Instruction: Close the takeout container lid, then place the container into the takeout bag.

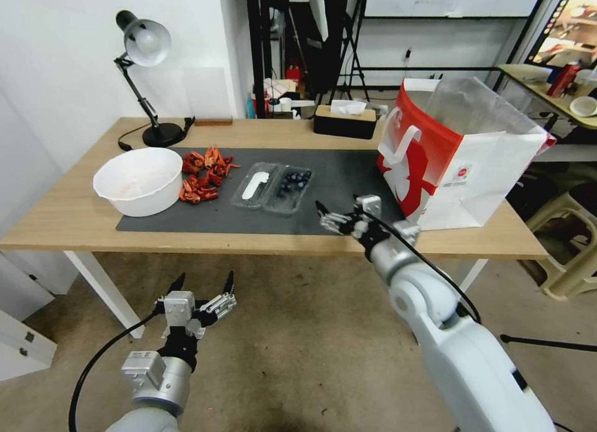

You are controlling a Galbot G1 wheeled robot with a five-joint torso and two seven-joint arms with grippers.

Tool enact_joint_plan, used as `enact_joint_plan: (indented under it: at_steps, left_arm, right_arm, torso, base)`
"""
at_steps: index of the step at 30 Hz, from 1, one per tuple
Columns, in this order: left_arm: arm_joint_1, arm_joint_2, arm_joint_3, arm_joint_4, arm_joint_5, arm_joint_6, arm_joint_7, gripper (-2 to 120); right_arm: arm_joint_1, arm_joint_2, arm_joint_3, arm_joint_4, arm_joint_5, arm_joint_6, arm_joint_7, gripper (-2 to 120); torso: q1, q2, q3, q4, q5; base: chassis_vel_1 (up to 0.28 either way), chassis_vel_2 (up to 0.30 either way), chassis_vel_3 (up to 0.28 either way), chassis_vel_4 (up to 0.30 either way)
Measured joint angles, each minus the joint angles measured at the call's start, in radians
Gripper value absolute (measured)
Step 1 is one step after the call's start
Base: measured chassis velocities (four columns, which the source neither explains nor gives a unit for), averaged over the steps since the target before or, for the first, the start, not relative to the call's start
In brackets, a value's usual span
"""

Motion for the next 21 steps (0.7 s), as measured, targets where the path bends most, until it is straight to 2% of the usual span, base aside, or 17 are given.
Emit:
enact_joint_plan:
  at_steps: [3,4,7,11,21]
  left_arm:
    - [0.001,0.000,-0.008,0.001,-0.001,0.000,0.000,100]
    - [0.001,0.000,-0.008,0.001,-0.001,0.000,0.000,100]
    - [0.003,0.003,-0.015,0.005,-0.002,-0.005,0.001,100]
    - [0.004,0.001,-0.016,0.016,-0.003,-0.016,0.001,100]
    - [0.009,-0.002,-0.016,0.016,-0.001,-0.026,0.000,100]
  right_arm:
    - [0.105,0.033,-0.063,-0.059,0.035,-0.078,0.089,100]
    - [0.105,0.033,-0.063,-0.059,0.035,-0.078,0.089,100]
    - [0.187,0.074,-0.115,-0.113,0.070,-0.155,0.195,100]
    - [0.242,0.117,-0.169,-0.164,0.085,-0.218,0.275,100]
    - [0.282,0.141,-0.225,-0.222,0.103,-0.234,0.346,100]
  torso:
    - [0.000,0.000,0.000,0.0000,-0.0001]
    - [0.000,0.000,0.000,0.0000,-0.0001]
    - [0.000,0.000,0.000,0.0002,0.0000]
    - [0.000,0.000,0.000,0.0001,0.0000]
    - [0.000,0.000,0.000,0.0000,0.0001]
  base:
    - [0.000,0.000,0.000,0.000]
    - [0.000,0.000,0.000,0.000]
    - [0.000,0.000,0.000,0.000]
    - [0.000,0.000,0.000,0.000]
    - [0.000,0.000,0.000,0.000]
